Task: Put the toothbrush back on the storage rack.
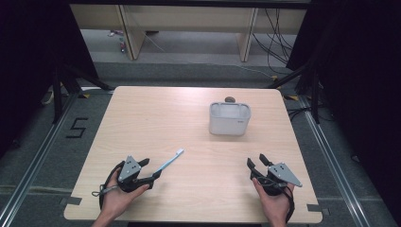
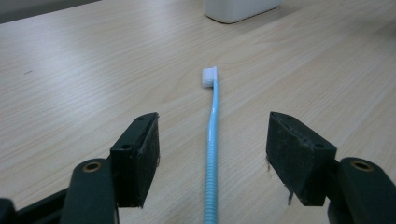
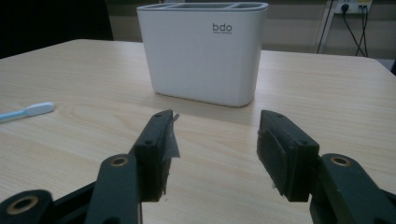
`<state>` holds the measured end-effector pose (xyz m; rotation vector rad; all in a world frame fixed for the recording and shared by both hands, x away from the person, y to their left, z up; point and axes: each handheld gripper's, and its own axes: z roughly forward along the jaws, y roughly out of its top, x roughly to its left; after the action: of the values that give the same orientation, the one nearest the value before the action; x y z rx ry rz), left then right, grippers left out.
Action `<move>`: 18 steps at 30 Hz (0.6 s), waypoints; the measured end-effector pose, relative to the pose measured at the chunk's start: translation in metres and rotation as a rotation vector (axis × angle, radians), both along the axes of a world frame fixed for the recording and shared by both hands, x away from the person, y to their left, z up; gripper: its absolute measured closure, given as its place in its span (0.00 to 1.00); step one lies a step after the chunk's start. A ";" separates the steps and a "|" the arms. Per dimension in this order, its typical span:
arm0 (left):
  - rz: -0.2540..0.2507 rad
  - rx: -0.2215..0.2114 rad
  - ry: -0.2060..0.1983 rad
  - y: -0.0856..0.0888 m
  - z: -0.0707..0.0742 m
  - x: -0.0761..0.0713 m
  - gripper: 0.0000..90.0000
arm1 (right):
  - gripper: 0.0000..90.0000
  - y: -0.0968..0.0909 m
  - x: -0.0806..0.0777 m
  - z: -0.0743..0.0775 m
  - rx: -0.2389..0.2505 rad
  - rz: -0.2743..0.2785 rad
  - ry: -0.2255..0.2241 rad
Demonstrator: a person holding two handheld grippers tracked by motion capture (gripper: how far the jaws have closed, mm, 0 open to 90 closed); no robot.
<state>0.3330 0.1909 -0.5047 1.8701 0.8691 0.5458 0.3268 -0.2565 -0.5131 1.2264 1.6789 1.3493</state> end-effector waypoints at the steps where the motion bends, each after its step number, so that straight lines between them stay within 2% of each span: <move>1: 0.000 0.000 0.000 0.000 0.000 0.000 0.42 | 0.53 0.000 0.000 0.000 0.000 0.000 0.000; 2: 0.000 -0.017 0.007 0.000 0.003 -0.001 0.43 | 0.55 0.001 0.000 -0.001 -0.007 -0.003 0.005; 3: 0.000 -0.017 0.007 0.000 0.003 -0.001 0.44 | 0.56 0.002 0.001 -0.002 -0.020 -0.003 -0.013; 4: -0.004 -0.034 0.006 0.001 0.005 -0.001 0.44 | 0.56 0.004 -0.001 -0.002 -0.008 -0.008 0.024; 5: 0.003 -0.033 0.015 0.002 0.006 -0.002 0.43 | 0.56 0.004 0.001 -0.002 -0.026 0.004 -0.005; 9: 0.007 -0.046 0.037 0.003 0.008 -0.001 0.43 | 0.56 0.006 0.000 -0.002 -0.010 -0.005 0.011; 10: 0.017 -0.044 0.062 0.003 0.011 0.000 0.44 | 0.55 0.004 0.002 -0.002 -0.026 0.000 0.009; 11: 0.017 -0.044 0.062 0.003 0.011 0.000 0.45 | 0.55 0.004 0.002 -0.002 -0.026 0.000 0.009; 13: 0.027 -0.025 0.088 0.002 0.015 0.002 0.46 | 0.54 0.004 0.002 -0.002 -0.021 -0.008 0.017; 14: 0.020 0.007 0.110 0.000 0.020 0.004 0.45 | 0.54 0.004 0.002 -0.002 -0.018 -0.009 0.029; 15: 0.020 0.007 0.110 0.000 0.020 0.004 0.45 | 0.54 0.003 0.002 -0.002 -0.015 -0.005 0.033; 16: 0.001 0.050 0.125 -0.002 0.026 0.007 0.44 | 0.53 0.003 0.002 -0.002 -0.019 -0.002 0.028; 17: 0.001 0.050 0.125 -0.002 0.026 0.007 0.44 | 0.53 0.003 0.002 -0.002 -0.019 -0.002 0.028; 18: -0.025 0.086 0.143 -0.004 0.031 0.012 0.43 | 0.53 0.003 0.004 -0.002 -0.015 -0.002 0.015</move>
<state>0.3446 0.1872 -0.4733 2.0145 0.9269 0.4441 0.3306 -0.2538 -0.5156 1.2324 1.6948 1.3274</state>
